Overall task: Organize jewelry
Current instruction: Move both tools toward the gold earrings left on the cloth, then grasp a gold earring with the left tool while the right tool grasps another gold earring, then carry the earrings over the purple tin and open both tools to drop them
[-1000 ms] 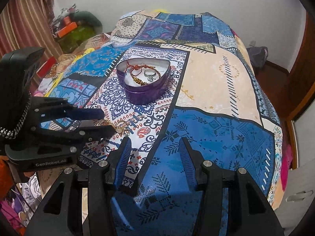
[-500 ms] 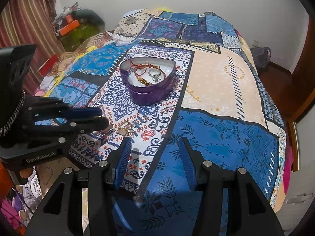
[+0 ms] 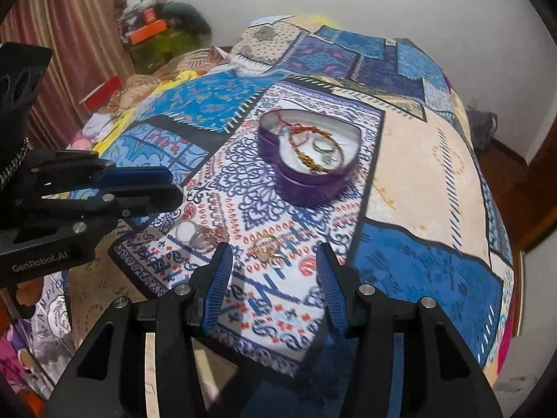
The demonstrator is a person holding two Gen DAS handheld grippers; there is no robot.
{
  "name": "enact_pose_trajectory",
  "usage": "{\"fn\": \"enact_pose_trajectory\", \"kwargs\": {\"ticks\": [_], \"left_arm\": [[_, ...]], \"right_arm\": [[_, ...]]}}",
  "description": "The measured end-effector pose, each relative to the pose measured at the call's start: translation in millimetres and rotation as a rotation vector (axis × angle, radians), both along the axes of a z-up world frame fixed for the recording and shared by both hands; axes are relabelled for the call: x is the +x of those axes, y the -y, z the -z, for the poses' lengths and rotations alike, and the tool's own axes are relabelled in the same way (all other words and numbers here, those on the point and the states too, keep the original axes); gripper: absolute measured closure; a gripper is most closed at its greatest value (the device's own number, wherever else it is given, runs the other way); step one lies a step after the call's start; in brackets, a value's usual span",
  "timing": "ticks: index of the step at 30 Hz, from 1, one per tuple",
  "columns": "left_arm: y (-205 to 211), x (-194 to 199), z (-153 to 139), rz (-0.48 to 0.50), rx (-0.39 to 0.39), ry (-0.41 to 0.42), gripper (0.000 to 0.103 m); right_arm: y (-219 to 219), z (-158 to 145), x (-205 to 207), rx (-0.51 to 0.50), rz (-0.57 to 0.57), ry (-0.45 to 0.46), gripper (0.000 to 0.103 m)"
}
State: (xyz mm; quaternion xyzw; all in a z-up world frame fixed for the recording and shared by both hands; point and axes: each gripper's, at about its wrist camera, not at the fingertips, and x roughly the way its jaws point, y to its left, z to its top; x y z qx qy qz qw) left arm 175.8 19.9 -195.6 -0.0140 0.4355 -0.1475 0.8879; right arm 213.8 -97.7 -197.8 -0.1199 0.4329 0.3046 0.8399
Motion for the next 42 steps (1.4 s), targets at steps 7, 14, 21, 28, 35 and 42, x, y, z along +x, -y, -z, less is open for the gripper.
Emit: {"fn": "enact_pose_trajectory", "kwargs": {"ticks": [7,14,21,28,35,42], "left_arm": [[-9,-2,7,-0.010,-0.011,-0.016,0.084],[-11,0,6,-0.015,-0.019,-0.011,0.084],[-8,5,-4,-0.016,-0.026,0.015,0.084],[-6,13,-28,-0.025,-0.032,0.079,0.084],[-5,28,-51,-0.032,-0.039,0.140,0.084],[-5,47,-69,-0.038,-0.048,0.194,0.084]], "right_arm": [[-15,12,10,-0.052,-0.027,-0.019,0.074],[-13,13,14,-0.041,-0.033,-0.029,0.086],[-4,-6,11,-0.005,0.005,0.024,0.086],[15,-39,21,0.060,0.083,0.090,0.086],[29,-69,29,0.113,0.134,0.162,0.086],[29,-85,38,0.157,0.143,0.203,0.086]]}}
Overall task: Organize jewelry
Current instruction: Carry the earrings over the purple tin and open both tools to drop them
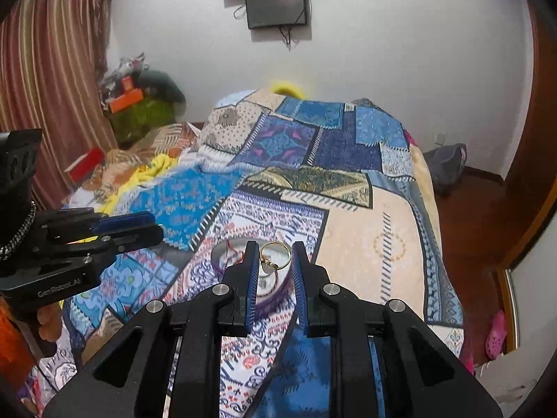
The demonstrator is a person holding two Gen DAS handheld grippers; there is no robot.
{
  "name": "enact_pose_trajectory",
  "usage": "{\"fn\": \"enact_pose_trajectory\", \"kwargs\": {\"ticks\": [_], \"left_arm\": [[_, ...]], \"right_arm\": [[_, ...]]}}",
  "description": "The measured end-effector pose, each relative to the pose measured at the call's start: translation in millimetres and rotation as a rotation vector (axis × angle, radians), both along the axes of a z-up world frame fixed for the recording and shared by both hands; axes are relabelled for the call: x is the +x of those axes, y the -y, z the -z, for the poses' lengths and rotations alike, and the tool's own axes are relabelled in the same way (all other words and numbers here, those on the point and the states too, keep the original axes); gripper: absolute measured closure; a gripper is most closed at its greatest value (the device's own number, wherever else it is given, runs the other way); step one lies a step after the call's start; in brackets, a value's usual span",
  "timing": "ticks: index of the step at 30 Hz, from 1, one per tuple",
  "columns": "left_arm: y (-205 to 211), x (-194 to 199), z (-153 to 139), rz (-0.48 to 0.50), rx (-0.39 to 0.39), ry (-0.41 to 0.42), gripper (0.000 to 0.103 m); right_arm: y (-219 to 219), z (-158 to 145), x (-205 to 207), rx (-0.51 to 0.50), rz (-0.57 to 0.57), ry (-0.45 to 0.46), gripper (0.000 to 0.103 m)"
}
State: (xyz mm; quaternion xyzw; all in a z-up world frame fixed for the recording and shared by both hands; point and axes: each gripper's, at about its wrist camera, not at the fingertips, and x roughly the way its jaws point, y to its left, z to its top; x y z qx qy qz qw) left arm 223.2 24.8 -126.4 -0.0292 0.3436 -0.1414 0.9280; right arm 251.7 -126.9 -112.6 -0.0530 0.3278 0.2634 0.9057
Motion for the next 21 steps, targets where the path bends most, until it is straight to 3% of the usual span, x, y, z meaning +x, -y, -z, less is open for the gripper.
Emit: {"fn": "enact_pose_trajectory", "kwargs": {"ticks": [9,21], "left_arm": [[5,24,7,0.016,-0.004,-0.009,0.084],[9,61,48,0.040,-0.016,-0.116,0.084]], "right_arm": [[-12,17,21,0.007,-0.021,-0.033,0.086],[-22,51,49,-0.013,-0.060,-0.135,0.086]]}}
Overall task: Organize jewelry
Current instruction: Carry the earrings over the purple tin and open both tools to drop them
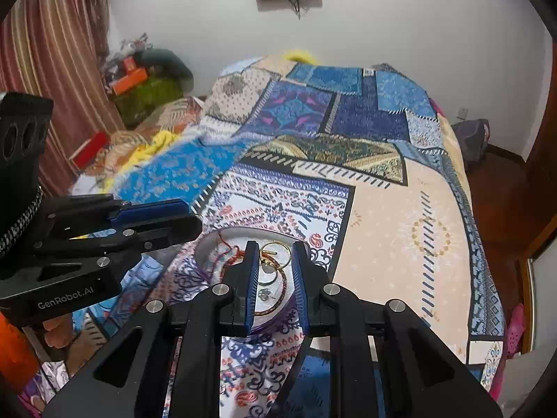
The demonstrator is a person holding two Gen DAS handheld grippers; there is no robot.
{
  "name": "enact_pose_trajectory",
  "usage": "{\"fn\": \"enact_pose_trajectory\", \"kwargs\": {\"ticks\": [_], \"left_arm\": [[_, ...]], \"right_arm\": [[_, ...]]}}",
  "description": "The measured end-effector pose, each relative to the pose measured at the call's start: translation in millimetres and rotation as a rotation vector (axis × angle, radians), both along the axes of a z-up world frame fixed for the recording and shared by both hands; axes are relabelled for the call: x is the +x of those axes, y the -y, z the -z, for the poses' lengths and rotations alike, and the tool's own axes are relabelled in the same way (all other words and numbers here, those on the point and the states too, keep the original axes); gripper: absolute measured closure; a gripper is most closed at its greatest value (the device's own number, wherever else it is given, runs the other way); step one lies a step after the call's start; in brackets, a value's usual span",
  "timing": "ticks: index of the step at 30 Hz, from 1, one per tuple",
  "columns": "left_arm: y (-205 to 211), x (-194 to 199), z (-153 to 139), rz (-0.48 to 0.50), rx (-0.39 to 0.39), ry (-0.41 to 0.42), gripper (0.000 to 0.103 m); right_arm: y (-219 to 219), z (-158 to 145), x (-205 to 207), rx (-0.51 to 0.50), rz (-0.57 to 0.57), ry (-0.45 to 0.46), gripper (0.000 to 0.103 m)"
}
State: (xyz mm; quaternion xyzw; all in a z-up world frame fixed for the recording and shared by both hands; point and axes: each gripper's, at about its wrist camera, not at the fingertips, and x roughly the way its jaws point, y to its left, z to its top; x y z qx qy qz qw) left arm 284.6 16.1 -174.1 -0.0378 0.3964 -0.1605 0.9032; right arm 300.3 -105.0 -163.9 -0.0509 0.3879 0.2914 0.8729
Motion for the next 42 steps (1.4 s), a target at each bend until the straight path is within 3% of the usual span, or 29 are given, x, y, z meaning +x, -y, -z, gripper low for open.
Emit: {"fn": "enact_pose_trajectory", "kwargs": {"ticks": [11,23,33,42], "left_arm": [[4,19,22,0.017,-0.011,-0.058,0.084],[5,22,23,0.018,-0.004,-0.066,0.084],[1,8,8,-0.003,0.011,-0.049,0.084],[-1,-22,-19,-0.023,0.060,-0.005,0.081]], "right_arm": [[-7,22,22,-0.039,-0.030,-0.070,0.086],[-13,24,23,-0.070,-0.049,-0.064,0.086],[-17,13,11,-0.120,-0.038,-0.019,0.083],[-9,-18,-10,-0.090,-0.019,0.031,0.082]]}}
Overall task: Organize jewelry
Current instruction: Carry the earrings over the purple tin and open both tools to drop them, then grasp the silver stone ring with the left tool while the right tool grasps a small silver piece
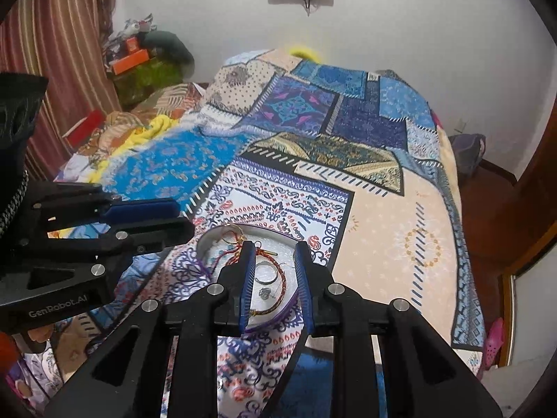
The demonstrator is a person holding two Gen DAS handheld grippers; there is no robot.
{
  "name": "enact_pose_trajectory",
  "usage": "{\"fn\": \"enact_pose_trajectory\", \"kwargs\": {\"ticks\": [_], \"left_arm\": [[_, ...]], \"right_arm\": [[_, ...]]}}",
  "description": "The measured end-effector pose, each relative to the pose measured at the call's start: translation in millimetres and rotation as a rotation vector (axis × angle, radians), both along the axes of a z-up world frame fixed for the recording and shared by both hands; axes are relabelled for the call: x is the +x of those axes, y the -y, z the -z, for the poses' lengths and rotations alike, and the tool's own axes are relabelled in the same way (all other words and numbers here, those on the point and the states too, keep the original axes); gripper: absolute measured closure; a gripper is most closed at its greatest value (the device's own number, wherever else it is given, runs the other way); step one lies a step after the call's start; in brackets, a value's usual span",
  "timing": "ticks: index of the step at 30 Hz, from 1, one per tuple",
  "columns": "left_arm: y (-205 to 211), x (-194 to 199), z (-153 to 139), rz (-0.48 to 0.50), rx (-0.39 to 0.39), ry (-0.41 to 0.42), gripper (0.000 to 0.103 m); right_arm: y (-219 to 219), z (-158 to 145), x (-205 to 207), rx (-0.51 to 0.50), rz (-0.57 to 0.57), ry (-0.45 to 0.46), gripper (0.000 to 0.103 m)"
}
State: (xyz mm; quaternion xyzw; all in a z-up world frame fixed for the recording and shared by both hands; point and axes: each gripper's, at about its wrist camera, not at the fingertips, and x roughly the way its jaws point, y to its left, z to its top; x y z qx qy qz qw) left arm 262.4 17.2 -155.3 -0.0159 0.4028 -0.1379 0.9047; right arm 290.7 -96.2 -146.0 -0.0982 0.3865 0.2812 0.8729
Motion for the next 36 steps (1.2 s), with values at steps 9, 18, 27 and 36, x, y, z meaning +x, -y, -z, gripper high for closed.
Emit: {"fn": "enact_pose_trajectory", "kwargs": {"ticks": [9,18,27,36], "left_arm": [[-9,-34,-2,-0.033,0.037,-0.032,0.070],[-1,-71,45,0.007,0.042,-0.185,0.070],[17,-79,68,0.038,0.021,-0.225,0.070],[23,-73,75,0.064,-0.002,-0.195,0.070]], "right_arm": [[12,-16,-35,0.034,0.019,0.020,0.060],[15,1,-58,-0.003,0.038,-0.004,0.060],[22,40,-71,-0.034,0.052,-0.101,0.060],[19,61,-76,-0.062,0.007,-0.123,0.060]]}}
